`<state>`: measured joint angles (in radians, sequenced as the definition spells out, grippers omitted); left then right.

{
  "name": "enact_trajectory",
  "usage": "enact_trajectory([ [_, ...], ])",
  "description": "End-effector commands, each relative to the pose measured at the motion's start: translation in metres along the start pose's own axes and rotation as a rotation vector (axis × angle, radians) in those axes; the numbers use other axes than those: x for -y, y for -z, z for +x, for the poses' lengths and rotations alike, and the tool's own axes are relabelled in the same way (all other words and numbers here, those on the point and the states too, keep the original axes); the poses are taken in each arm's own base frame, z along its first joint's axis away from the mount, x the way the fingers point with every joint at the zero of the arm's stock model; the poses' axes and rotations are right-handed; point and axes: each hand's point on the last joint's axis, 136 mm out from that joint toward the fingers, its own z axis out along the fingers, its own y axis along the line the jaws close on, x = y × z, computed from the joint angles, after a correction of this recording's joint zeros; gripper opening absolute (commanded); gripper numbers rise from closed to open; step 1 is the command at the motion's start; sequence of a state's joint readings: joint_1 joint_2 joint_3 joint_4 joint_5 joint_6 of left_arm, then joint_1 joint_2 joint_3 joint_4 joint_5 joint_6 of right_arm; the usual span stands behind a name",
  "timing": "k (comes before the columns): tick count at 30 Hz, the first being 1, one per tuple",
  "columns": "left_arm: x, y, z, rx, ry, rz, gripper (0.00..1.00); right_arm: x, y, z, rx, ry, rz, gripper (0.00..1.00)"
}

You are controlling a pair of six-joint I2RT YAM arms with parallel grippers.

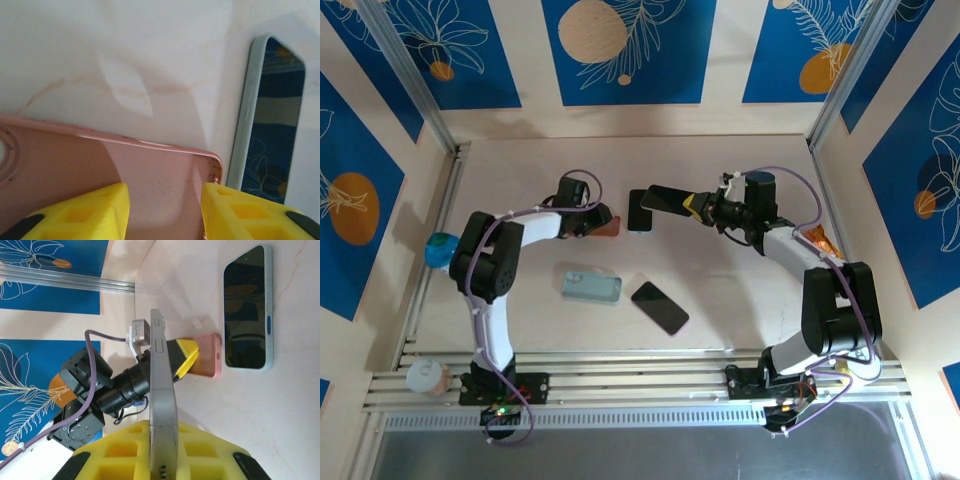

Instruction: Put the phone into the phone case

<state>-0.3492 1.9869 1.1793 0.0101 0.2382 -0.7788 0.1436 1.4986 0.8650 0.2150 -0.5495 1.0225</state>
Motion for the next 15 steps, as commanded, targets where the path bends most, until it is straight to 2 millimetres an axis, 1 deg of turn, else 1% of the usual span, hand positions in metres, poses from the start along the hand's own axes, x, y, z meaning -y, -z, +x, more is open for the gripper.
enact_trajectory([
  [1, -0.024, 0.011, 0.045, -0.111, 0.041, -0.066, 0.44, -0.022, 0.007, 0.009, -0.009, 0.056, -0.048, 0.0],
  [4, -0.022, 0.021, 0.063, -0.121, 0.033, -0.067, 0.44, -0.022, 0.006, 0.017, -0.024, 0.061, -0.036, 0.0],
  [6, -0.021, 0.026, 0.07, -0.118, 0.044, -0.057, 0.44, -0.02, 0.004, 0.023, -0.04, 0.067, -0.027, 0.0],
  [9, -0.015, 0.035, 0.076, -0.105, 0.062, -0.026, 0.44, -0.017, -0.001, 0.034, -0.07, 0.081, -0.003, 0.0],
  [11, -0.007, 0.046, 0.07, -0.074, 0.064, 0.003, 0.44, -0.014, -0.008, 0.043, -0.101, 0.088, 0.021, 0.0],
  [13, 0.005, 0.061, 0.059, -0.03, 0.051, 0.035, 0.46, -0.013, -0.019, 0.055, -0.147, 0.098, 0.037, 0.0],
  [15, 0.011, 0.073, 0.048, -0.005, 0.064, 0.067, 0.47, -0.013, -0.03, 0.065, -0.179, 0.108, 0.046, 0.0],
])
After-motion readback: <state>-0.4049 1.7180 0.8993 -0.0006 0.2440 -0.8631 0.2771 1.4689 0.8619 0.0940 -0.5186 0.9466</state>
